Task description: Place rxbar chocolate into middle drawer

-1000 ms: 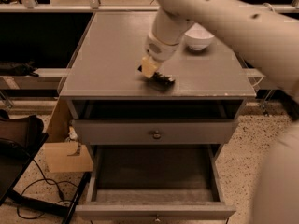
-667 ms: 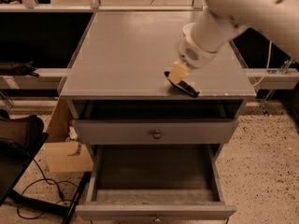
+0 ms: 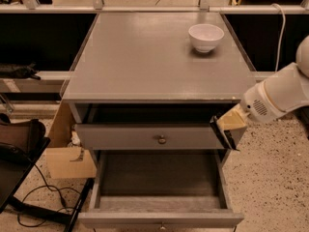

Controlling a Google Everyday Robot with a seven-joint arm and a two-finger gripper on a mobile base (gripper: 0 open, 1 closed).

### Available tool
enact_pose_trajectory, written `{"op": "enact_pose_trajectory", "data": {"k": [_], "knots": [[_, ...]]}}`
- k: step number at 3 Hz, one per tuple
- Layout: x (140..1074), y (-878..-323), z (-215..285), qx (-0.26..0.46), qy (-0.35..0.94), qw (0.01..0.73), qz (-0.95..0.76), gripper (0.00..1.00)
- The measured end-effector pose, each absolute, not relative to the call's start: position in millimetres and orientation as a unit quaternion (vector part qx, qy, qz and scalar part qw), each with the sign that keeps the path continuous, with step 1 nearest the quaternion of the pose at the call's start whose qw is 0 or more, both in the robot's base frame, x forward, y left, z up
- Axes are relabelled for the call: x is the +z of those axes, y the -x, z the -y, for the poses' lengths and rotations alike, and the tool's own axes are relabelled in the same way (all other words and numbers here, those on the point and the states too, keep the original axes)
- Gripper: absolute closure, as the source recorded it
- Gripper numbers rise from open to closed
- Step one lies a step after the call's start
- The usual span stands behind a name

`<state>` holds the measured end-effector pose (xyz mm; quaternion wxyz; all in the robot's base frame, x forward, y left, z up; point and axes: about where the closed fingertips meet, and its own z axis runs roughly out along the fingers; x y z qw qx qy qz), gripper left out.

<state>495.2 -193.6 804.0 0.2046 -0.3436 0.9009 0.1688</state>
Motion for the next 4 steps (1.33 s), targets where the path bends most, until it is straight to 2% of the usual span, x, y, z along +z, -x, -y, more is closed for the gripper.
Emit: {"op": "enact_pose_trajectory", "data": {"k": [1,2,3,4], "knots": [[746,-478,178,0.223,0.349,0.190,-0.890,1.00],[687,-479,132,0.263,0.381,0.181,-0.868,1.00],[629,-482,91,0.282,0.389,0.175,-0.859,1.00],[583,-496,74,0.290,0.377,0.168,-0.863,1.00]]}}
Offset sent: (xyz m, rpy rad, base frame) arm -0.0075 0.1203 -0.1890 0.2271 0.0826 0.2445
